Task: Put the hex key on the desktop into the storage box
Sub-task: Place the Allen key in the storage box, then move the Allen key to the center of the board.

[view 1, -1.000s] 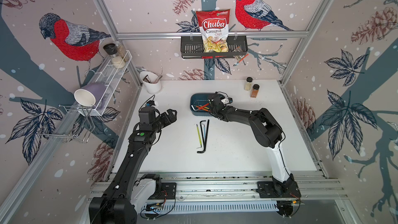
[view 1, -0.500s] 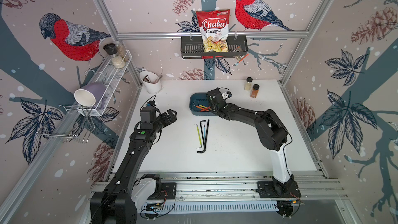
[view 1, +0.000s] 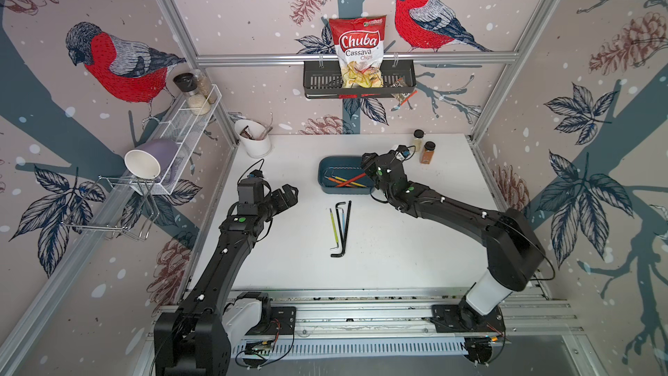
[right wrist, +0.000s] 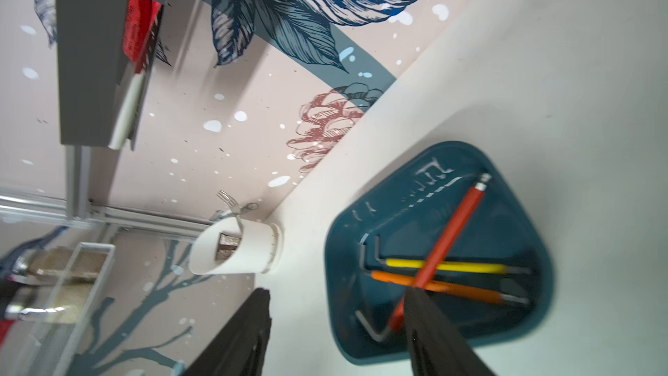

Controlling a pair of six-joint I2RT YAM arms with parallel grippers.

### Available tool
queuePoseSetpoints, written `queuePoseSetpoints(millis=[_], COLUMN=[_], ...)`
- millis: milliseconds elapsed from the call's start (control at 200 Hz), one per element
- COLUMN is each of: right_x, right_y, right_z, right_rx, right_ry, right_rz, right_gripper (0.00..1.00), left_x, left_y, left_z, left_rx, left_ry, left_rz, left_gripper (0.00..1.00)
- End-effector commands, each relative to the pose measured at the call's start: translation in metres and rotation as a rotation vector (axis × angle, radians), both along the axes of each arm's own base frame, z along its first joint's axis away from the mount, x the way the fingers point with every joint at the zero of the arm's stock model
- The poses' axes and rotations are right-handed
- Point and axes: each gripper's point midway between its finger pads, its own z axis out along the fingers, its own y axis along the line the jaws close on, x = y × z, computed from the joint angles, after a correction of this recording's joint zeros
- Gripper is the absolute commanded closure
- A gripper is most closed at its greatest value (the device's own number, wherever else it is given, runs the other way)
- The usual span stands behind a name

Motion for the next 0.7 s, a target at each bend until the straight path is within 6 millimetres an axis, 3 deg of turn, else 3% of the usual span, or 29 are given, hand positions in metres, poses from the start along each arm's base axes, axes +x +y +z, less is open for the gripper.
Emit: queuePoseSetpoints(millis=[0,235,510,695], right_x=[-0.019,-0.056,-0.083,-0.095], right_y=[-0.021,-0.056,-0.107,-0.111], right_z=[-0.003,-0.002,-0.008,-0.019], right_rx=[-0.123,-0.267,-0.475,-0.492], right_ry=[-0.038,-0.080,-0.127,-0.175], right_rz=[0.029,0.072,0.042,0.097], right_gripper=[0.36,0.37,0.35,0.33], left_x=[0.005,0.005,0.008,0.006], left_y=[-0.007,0.006,0.030,0.039], left_z=[0.009,0.007,0.005,0.005], left_rx=[-0.029,0.028,0.119,0.144], left_ry=[-0.045,-0.051,-0.049,-0.066], left_rz=[-0.035,0.026,0.132,0.183], left_gripper=[0.04,0.04,0.05,0.05])
